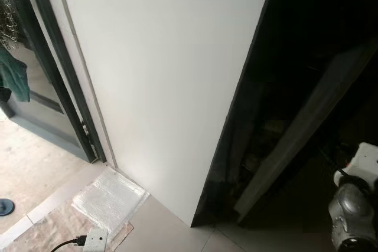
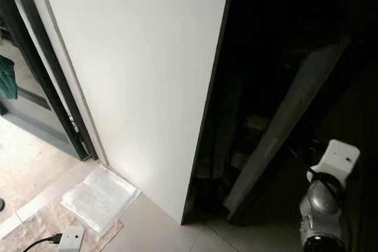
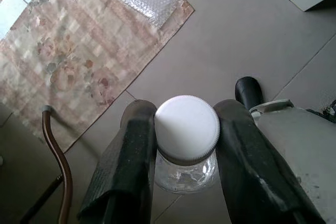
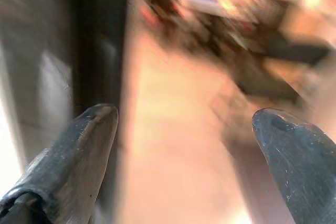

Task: Restocking fridge

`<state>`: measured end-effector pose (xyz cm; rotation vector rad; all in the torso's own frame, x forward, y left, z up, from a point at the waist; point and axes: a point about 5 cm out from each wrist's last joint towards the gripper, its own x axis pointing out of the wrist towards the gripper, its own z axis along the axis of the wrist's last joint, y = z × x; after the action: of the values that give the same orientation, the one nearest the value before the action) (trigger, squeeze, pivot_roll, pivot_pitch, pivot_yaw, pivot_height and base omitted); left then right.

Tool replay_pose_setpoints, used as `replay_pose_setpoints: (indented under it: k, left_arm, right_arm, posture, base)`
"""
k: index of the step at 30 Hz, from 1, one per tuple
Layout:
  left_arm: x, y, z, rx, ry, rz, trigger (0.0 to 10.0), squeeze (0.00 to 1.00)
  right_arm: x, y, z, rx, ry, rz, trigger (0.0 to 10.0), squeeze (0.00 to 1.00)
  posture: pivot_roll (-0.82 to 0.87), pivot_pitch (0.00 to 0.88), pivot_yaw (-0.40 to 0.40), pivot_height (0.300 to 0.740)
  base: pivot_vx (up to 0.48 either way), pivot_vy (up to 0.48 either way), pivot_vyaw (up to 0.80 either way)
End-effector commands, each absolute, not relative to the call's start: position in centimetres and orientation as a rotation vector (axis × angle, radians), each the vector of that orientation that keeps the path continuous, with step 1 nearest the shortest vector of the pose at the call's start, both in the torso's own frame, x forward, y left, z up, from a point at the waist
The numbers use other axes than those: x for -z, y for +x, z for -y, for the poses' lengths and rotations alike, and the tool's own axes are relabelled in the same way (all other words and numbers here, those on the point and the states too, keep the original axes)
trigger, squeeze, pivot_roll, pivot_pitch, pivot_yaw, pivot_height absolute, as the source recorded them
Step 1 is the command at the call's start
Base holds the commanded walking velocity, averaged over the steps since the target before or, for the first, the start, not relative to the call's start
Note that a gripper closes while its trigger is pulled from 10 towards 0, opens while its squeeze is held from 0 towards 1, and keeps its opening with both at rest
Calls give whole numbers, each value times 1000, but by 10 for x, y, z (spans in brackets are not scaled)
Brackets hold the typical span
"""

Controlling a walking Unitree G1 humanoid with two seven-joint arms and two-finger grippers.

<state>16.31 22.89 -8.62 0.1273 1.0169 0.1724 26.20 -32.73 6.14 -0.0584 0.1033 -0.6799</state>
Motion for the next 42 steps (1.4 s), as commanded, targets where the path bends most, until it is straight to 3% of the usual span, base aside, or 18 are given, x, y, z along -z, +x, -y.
replay_pose_setpoints:
  k: [1,8,17,24,36,42]
  left_arm:
    - [87,163,-227,-149,151,-1021,10000,0]
    - [87,162,-227,-143,155,-1025,10000,0]
    - [87,162,-227,-134,146,-1034,10000,0]
    - [88,160,-226,-138,121,-1036,10000,0]
    - [89,157,-228,-122,158,-1054,10000,0]
    - [89,157,-228,-116,171,-1058,10000,0]
  right_arm:
    - [-48,250,334,744,-37,-175,10000,0]
    - [-12,224,331,757,-16,-338,10000,0]
    - [36,200,294,576,39,-587,10000,0]
    - [76,166,250,340,52,-850,10000,0]
    - [90,150,229,244,63,-966,10000,0]
    - [95,138,227,201,23,-1023,10000,0]
  posture:
    - [-142,0,-22,740]
    - [-142,0,-19,740]
    - [-142,0,-18,740]
    - [-135,0,-18,740]
    - [-137,0,-14,740]
    - [-140,0,-9,740]
  base:
    - [0,0,0]
    - [0,0,0]
    - [0,0,0]
    - [0,0,0]
    - [0,0,0]
    - [0,-346,0]
